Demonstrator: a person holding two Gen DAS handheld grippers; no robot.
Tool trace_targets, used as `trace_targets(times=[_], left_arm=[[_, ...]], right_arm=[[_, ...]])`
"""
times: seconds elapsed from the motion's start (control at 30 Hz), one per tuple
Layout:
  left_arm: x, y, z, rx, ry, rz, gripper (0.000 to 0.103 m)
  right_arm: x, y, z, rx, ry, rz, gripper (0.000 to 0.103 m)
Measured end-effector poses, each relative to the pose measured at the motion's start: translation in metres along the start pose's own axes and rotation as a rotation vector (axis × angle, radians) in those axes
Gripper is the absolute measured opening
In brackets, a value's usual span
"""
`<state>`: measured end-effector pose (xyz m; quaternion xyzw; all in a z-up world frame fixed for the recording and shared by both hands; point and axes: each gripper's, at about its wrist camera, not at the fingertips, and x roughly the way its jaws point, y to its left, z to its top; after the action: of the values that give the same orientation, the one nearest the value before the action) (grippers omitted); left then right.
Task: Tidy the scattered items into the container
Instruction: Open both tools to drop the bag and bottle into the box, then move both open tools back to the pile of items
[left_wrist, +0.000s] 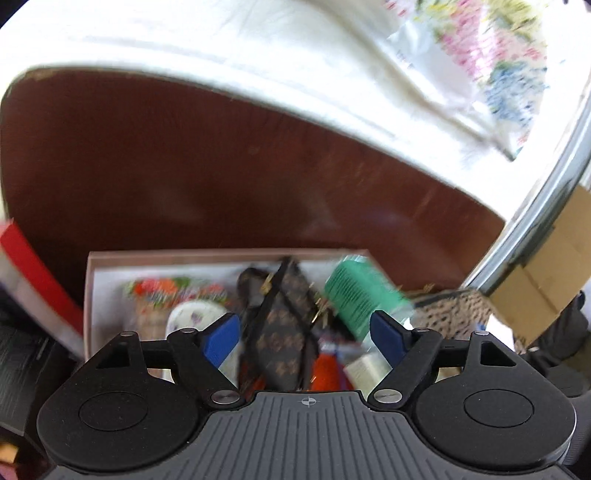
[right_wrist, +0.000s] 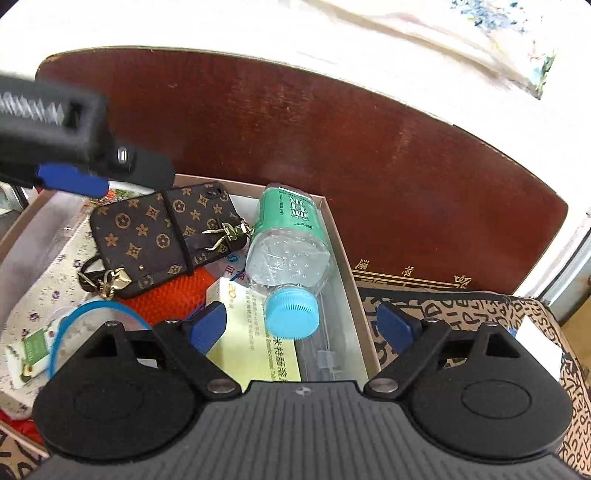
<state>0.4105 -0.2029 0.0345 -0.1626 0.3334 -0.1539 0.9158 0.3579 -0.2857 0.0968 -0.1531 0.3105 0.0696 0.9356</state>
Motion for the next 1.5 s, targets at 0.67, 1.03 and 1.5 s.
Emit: trace_targets(times=[0.67,1.03,1.5], left_arm=[[-0.007,-0.003,-0.026,-0.090,0.148,-0.120,0.103],[-0.100,0.001,-0.044,0.056,-0.041,-0.043,0.103],[-0.205,0.025,-0.074,0.087,-0.150,0.041,0.103]], right_arm=[[-0.011,0.006,-0.014,-0.040,0.031,0.000,0.093],[-0.063,0.049,-0.009,-0.111,-0.002,0.026,0.102],[-0.144,0.106,0.000,-0.200,-0.044,-0.093,0.102]])
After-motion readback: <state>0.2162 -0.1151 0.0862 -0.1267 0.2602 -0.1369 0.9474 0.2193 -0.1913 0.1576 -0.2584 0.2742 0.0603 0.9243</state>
